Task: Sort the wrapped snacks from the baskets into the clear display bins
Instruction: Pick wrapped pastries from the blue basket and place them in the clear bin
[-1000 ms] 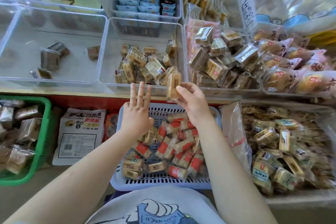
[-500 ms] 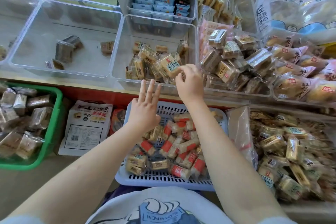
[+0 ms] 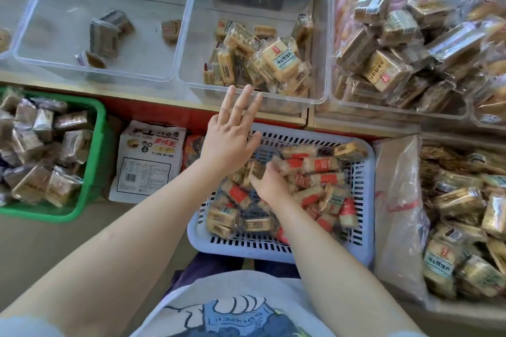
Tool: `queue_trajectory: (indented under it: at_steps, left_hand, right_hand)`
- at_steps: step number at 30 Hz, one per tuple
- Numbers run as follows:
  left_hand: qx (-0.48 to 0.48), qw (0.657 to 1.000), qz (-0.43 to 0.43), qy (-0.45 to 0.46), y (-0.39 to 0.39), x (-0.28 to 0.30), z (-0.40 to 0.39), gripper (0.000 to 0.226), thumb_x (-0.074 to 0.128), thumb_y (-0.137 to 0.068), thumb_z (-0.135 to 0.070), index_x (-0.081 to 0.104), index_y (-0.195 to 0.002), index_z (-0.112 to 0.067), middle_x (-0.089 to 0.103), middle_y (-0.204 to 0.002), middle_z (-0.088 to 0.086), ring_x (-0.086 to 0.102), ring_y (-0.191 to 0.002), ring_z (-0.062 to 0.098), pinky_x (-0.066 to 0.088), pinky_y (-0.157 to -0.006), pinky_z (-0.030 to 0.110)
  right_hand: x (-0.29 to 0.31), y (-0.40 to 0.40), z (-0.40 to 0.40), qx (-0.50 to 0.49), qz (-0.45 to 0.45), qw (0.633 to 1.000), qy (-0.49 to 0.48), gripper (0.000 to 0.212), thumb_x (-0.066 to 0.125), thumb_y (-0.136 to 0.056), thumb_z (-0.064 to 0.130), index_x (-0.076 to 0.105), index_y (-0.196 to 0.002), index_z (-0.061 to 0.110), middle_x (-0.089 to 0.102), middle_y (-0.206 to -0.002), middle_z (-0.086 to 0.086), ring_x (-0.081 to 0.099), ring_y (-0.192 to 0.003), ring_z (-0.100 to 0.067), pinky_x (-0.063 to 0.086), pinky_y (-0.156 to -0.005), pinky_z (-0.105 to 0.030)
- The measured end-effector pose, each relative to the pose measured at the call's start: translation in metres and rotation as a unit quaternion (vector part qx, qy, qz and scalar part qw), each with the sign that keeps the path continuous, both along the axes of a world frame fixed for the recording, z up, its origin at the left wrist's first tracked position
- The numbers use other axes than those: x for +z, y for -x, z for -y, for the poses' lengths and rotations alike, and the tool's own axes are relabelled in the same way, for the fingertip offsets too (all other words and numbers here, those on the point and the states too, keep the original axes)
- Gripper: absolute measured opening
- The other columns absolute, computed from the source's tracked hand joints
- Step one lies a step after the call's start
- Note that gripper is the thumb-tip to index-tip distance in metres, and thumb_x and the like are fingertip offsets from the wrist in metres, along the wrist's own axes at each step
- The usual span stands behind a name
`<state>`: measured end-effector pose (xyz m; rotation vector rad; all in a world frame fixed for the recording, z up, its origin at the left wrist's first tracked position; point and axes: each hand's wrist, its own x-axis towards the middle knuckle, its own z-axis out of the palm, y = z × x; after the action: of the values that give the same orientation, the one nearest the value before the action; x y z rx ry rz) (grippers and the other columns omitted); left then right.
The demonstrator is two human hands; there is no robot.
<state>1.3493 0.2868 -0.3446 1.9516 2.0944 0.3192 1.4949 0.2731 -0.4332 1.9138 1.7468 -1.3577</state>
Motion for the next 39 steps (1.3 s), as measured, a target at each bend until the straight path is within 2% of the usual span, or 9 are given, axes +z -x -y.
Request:
queue_trajectory:
  at_steps: [5,10,14,18,22,27,30,33,39]
  left_hand:
    - [0.006,0.999,-0.028,-0.014,-0.006,-0.004,-0.001,0.074,0.04,-0.095,-0.039,0.008,-0.159,-0.025,-0.003,-0.167,0.0,-0.008,-0.153,0.025,0.039,-0.098,0.038]
    - [0.012,0.999,-0.031,-0.009,-0.007,-0.006,-0.002,0.076,0.044,-0.095,-0.038,0.006,-0.159,-0.024,-0.004,-0.167,0.002,-0.008,-0.153,0.027,0.039,-0.098,0.04]
    - [0.016,0.999,-0.031,-0.004,-0.01,-0.005,-0.002,0.08,0.049,-0.095,-0.036,0.004,-0.159,-0.023,-0.006,-0.167,0.004,-0.008,-0.153,0.029,0.041,-0.097,0.043]
    - [0.023,0.999,-0.035,0.012,-0.012,-0.001,-0.004,0.081,0.052,-0.094,-0.036,0.007,-0.159,-0.022,-0.004,-0.167,0.005,-0.007,-0.153,0.03,0.043,-0.093,0.044]
    - [0.024,0.999,-0.016,0.037,-0.009,0.011,-0.005,0.078,0.049,-0.096,-0.038,0.005,-0.159,-0.026,-0.005,-0.167,0.0,-0.011,-0.152,0.026,0.039,-0.103,0.046]
    - [0.005,0.997,-0.017,0.076,-0.001,0.027,-0.008,0.077,0.042,-0.098,-0.041,-0.005,-0.158,-0.03,-0.012,-0.166,-0.005,-0.017,-0.151,0.022,0.028,-0.115,0.043]
    - [-0.003,0.995,-0.025,0.099,-0.001,0.032,-0.01,0.081,0.045,-0.098,-0.042,-0.008,-0.157,-0.03,-0.015,-0.165,-0.005,-0.019,-0.151,0.023,0.025,-0.117,0.043]
    - [-0.005,0.993,-0.031,0.112,-0.003,0.034,-0.01,0.084,0.047,-0.097,-0.04,-0.01,-0.157,-0.029,-0.018,-0.165,-0.004,-0.02,-0.15,0.024,0.025,-0.117,0.045]
    - [-0.01,0.992,-0.032,0.123,-0.005,0.036,-0.01,0.087,0.05,-0.094,-0.038,-0.008,-0.158,-0.028,-0.016,-0.165,-0.003,-0.019,-0.151,0.025,0.027,-0.116,0.048]
  right_hand:
    - [-0.016,0.019,0.007,-0.117,0.007,0.993,0.01,0.074,0.066,-0.092,0.037,0.021,-0.146,0.013,0.053,-0.134,-0.013,0.061,-0.093,-0.028,0.044,-0.061,-0.03]
    - [0.022,-0.015,0.003,-0.249,-0.115,0.961,0.041,0.07,0.06,-0.083,0.066,0.042,-0.137,0.026,0.056,-0.136,-0.003,0.059,-0.115,-0.028,0.053,-0.093,-0.048]
    - [0.094,-0.048,-0.019,-0.343,-0.233,0.909,-0.027,0.019,0.046,-0.095,0.032,0.061,-0.094,0.02,0.066,-0.094,-0.005,0.06,-0.08,-0.018,0.046,-0.07,-0.034]
    - [0.164,-0.051,-0.058,-0.402,-0.416,0.815,-0.015,0.034,0.036,-0.097,0.021,0.066,-0.088,0.007,0.064,-0.078,-0.015,0.055,-0.059,-0.023,0.04,-0.05,-0.029]
    - [0.199,-0.037,-0.098,-0.394,-0.479,0.785,0.002,0.042,0.035,-0.1,0.026,0.07,-0.107,0.003,0.067,-0.089,-0.017,0.059,-0.062,-0.023,0.042,-0.055,-0.029]
    - [0.205,-0.008,-0.139,-0.37,-0.404,0.829,-0.111,0.029,0.059,-0.097,0.022,0.056,-0.123,0.011,0.069,-0.103,-0.009,0.069,-0.083,-0.021,0.058,-0.068,-0.032]
    - [0.191,0.006,-0.162,-0.203,-0.202,0.92,-0.267,0.021,0.06,-0.094,0.024,0.057,-0.115,0.027,0.065,-0.111,0.0,0.067,-0.094,-0.016,0.059,-0.081,-0.036]
    - [0.174,0.014,-0.17,-0.008,-0.059,0.97,-0.236,0.032,0.056,-0.095,0.024,0.063,-0.125,0.022,0.058,-0.13,-0.003,0.058,-0.102,-0.016,0.049,-0.082,-0.03]
    - [0.18,-0.011,-0.118,-0.093,-0.139,0.938,-0.303,0.024,0.049,-0.096,0.016,0.068,-0.111,0.019,0.064,-0.113,0.001,0.059,-0.099,-0.012,0.046,-0.081,-0.025]
